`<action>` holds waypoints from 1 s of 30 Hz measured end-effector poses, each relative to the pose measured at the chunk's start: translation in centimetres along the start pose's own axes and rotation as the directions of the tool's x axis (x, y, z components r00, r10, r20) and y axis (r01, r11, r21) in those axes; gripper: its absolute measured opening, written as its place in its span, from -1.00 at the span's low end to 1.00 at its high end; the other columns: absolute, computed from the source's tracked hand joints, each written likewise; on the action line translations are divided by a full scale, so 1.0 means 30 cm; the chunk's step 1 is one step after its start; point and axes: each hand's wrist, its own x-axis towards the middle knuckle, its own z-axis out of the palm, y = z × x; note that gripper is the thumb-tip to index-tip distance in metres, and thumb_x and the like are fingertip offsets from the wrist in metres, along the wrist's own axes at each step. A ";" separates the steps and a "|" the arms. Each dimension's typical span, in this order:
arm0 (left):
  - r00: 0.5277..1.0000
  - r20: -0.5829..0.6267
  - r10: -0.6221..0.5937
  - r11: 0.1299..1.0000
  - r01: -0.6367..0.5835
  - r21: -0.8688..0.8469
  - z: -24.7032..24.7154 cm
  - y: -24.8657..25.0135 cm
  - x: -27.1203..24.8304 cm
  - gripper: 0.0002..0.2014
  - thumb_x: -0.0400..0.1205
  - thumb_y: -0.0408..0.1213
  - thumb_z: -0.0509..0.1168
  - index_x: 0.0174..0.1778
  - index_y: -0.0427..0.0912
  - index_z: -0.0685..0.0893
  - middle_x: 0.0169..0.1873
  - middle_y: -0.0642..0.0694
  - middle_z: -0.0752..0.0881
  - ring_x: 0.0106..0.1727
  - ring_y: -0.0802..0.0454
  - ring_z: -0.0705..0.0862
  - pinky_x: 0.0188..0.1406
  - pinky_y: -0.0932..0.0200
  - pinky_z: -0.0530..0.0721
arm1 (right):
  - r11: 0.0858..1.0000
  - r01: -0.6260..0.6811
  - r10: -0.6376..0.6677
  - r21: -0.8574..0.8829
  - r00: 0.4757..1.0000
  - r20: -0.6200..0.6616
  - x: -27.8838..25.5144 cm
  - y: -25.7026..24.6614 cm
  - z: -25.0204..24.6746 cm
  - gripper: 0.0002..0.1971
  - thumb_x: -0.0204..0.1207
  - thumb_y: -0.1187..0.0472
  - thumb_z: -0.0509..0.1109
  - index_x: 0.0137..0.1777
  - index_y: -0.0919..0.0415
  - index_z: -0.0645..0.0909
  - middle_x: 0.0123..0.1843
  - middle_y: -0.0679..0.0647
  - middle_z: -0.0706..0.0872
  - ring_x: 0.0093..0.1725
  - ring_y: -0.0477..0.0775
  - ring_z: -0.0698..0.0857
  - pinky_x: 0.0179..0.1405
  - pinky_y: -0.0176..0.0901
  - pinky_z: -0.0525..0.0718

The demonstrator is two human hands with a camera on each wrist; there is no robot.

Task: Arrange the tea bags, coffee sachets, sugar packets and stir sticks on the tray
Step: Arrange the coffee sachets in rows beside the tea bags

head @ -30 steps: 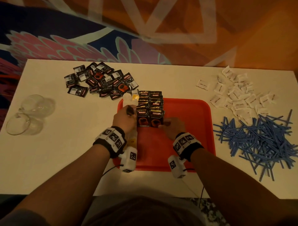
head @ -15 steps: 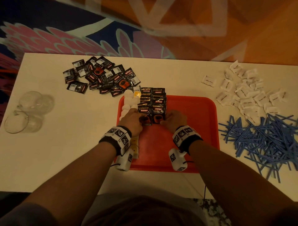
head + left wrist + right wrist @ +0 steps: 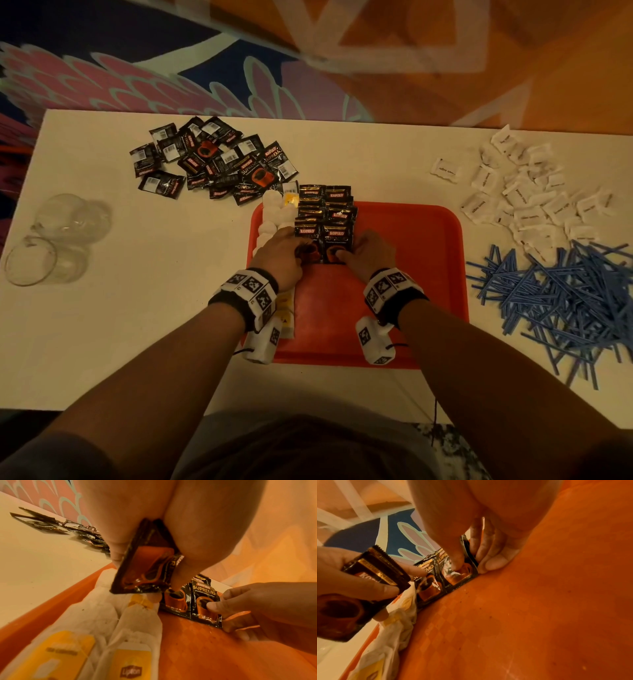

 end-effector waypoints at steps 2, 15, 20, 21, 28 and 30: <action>1.000 -0.014 0.017 1.000 -0.017 0.000 0.003 -0.005 0.002 -0.46 0.62 -0.44 0.26 0.54 0.02 0.56 0.54 -0.02 0.43 0.53 -0.06 0.43 0.48 0.00 0.49 | 1.000 0.004 -0.004 0.012 1.000 -0.003 -0.003 -0.001 -0.001 -0.65 0.38 0.02 0.63 -0.07 0.03 0.49 -0.05 0.01 0.69 -0.21 -0.12 0.61 -0.43 -0.35 0.47; 0.987 -0.155 -0.051 0.996 0.039 -0.079 -0.020 0.010 -0.040 -0.62 0.67 -0.39 0.29 0.43 -0.17 0.62 0.37 -0.16 0.55 0.38 -0.13 0.55 0.36 0.10 0.46 | 0.997 -0.008 0.011 0.072 0.998 -0.054 -0.060 0.004 -0.037 -0.64 0.39 0.03 0.63 0.03 0.13 0.57 -0.03 0.03 0.70 -0.26 -0.17 0.58 -0.47 -0.37 0.42; 0.950 -0.207 -0.236 0.927 0.156 -0.341 -0.051 0.034 -0.062 -0.87 0.66 -0.18 0.42 0.08 -0.11 0.73 -0.07 -0.01 0.70 -0.04 0.05 0.62 -0.03 0.17 0.52 | 0.993 0.085 -0.083 0.078 0.996 -0.028 -0.117 -0.040 -0.072 -0.72 0.45 -0.03 0.56 -0.02 0.06 0.57 -0.13 -0.12 0.64 -0.22 -0.28 0.54 -0.40 -0.42 0.40; 0.946 -0.194 -0.259 0.879 0.148 -0.453 -0.053 0.037 -0.066 -0.91 0.64 -0.17 0.45 0.01 -0.05 0.73 -0.08 0.01 0.74 -0.03 0.05 0.67 0.01 0.13 0.59 | 0.988 0.121 -0.121 0.095 0.993 0.000 -0.130 -0.054 -0.068 -0.72 0.45 -0.05 0.55 -0.02 0.06 0.59 -0.13 -0.15 0.64 -0.18 -0.29 0.56 -0.35 -0.40 0.43; 0.955 -0.051 -0.293 0.444 0.089 -0.892 -0.064 0.102 -0.112 -0.78 0.54 -0.24 0.55 0.09 -0.08 0.79 -0.03 -0.07 0.87 0.11 -0.09 0.82 0.27 -0.27 0.71 | 0.907 0.244 -0.328 0.344 0.921 0.211 -0.247 -0.150 -0.019 -0.78 0.44 0.13 0.59 0.03 0.17 0.73 0.01 0.09 0.80 0.00 0.05 0.77 0.05 0.09 0.77; 0.953 -0.053 -0.299 0.396 0.074 -0.915 -0.075 0.110 -0.119 -0.71 0.52 -0.16 0.56 0.14 -0.09 0.78 0.00 -0.09 0.86 0.14 -0.13 0.81 0.30 -0.30 0.69 | 0.908 0.266 -0.332 0.324 0.929 0.166 -0.255 -0.161 -0.014 -0.82 0.44 0.17 0.58 0.02 0.14 0.74 0.00 0.07 0.81 -0.01 0.03 0.76 0.07 0.08 0.76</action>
